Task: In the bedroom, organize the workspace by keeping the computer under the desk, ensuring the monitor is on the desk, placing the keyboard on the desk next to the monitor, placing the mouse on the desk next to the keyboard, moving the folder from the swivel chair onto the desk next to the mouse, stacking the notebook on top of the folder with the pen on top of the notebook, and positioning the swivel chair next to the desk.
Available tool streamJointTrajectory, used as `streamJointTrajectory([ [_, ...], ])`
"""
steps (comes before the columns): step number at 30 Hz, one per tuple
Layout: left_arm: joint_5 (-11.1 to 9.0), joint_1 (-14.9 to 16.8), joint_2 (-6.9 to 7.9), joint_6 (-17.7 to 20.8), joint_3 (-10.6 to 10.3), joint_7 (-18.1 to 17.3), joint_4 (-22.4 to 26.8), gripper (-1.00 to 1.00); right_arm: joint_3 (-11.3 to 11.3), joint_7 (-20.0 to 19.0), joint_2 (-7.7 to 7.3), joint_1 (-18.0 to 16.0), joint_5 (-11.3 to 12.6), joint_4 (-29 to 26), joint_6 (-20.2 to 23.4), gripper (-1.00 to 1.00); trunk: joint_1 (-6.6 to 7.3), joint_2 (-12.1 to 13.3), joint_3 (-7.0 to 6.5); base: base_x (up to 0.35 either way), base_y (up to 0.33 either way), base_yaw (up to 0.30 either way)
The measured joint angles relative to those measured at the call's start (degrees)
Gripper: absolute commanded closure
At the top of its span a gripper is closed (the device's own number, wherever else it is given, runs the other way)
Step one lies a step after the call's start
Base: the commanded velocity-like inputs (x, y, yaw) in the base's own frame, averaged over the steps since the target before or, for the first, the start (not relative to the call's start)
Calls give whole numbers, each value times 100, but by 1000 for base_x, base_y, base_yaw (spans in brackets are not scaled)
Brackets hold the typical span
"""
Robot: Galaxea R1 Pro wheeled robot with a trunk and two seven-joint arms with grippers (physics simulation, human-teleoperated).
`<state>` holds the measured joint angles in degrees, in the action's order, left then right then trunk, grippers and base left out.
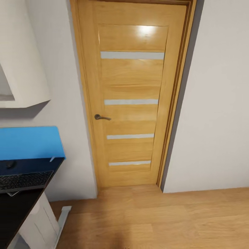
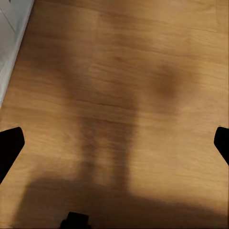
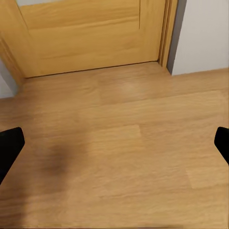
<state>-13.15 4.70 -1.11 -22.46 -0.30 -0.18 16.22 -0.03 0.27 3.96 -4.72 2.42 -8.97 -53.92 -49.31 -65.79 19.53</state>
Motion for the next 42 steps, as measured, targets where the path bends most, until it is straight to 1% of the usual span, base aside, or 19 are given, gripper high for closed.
streamJointTrajectory([
  [5, -4, -2, 6, -6, 6, 2, 0, -100, 2, 0, -7, 0, 0, 0, 0, -100, 2, 0, 15, -107, -175, 279],
  [18, -3, -1, 1, -12, 11, 6, 0, -100, 6, 8, -20, 0, 1, -34, 2, -100, 3, 0, 63, -7, -84, 271],
  [42, 7, -1, -3, -21, 5, 2, 0, -100, 7, 8, -60, 0, 1, -71, 1, -100, 3, 0, 229, 0, -62, 182],
])
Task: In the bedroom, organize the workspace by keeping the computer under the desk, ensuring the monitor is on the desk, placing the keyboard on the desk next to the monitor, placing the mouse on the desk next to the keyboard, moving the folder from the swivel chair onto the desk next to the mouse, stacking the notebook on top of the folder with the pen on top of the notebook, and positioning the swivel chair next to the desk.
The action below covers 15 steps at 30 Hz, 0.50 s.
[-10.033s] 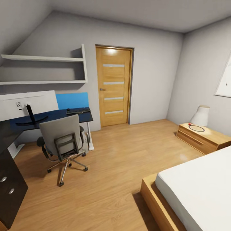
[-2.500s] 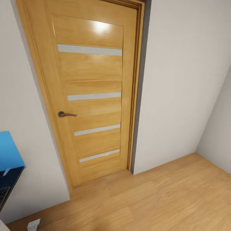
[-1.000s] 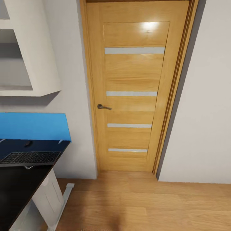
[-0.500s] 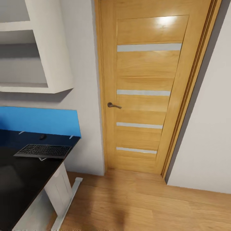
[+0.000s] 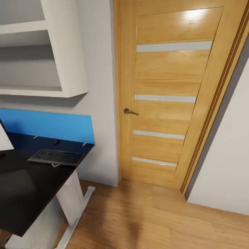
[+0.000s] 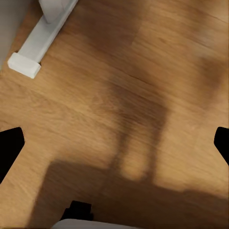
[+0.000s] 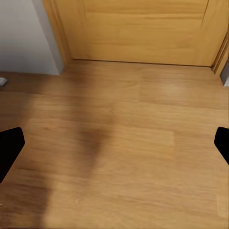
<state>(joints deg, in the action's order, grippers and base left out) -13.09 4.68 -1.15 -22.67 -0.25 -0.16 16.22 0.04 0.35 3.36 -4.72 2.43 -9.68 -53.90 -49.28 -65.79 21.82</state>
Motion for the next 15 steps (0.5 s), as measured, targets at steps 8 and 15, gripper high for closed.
streamJointTrajectory([
  [8, -1, 1, 1, 0, -5, 0, 0, -100, -1, 0, -3, 0, 0, 0, 0, -100, 0, 0, 60, 0, -4, 151],
  [15, -7, 0, 10, 0, 3, 7, 0, -100, -4, 0, 5, 0, -2, 0, 0, -100, 0, 0, 114, 0, 0, 142],
])
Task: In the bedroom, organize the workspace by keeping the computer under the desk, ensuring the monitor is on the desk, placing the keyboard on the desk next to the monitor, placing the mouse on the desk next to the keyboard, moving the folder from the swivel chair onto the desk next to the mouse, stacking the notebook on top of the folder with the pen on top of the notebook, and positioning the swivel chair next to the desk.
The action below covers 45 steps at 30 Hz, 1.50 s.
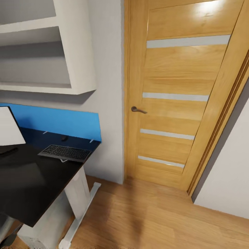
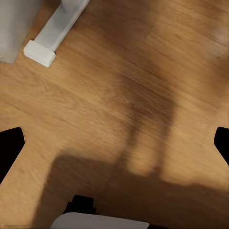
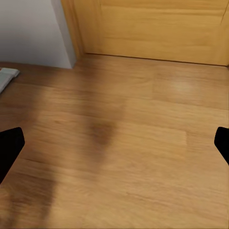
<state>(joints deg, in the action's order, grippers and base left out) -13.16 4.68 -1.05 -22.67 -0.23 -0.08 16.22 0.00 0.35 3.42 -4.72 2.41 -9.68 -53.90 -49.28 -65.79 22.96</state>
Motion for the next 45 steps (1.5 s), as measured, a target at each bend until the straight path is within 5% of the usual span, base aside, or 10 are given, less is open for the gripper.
streamJointTrajectory([
  [16, -2, 2, 3, 1, 7, 11, -2, -100, 11, 2, 27, 1, 16, 7, -2, -100, 0, 0, 93, 0, -25, 91],
  [45, -1, 2, 7, 10, 0, 2, 0, -100, 12, -4, 35, -1, 10, 9, -1, -100, 0, 0, 128, 0, -289, 236],
])
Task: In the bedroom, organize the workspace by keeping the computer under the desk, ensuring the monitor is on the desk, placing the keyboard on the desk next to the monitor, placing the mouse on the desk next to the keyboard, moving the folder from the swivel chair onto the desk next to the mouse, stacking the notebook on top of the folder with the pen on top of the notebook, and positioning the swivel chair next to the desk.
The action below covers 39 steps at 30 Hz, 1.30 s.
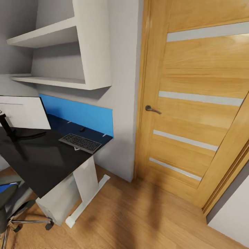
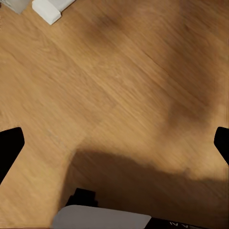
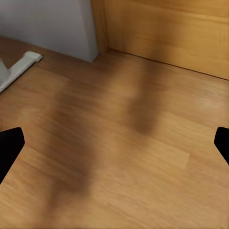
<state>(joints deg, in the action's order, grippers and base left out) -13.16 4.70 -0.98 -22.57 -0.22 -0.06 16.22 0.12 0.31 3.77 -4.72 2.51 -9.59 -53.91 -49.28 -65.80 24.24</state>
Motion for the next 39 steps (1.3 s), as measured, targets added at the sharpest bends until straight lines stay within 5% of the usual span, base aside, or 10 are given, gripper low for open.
streamJointTrajectory([
  [39, -1, -1, -7, -8, -8, -2, 2, -100, -8, -4, 6, 0, -8, 1, -6, -100, 0, 0, 0, 0, -20, 275],
])
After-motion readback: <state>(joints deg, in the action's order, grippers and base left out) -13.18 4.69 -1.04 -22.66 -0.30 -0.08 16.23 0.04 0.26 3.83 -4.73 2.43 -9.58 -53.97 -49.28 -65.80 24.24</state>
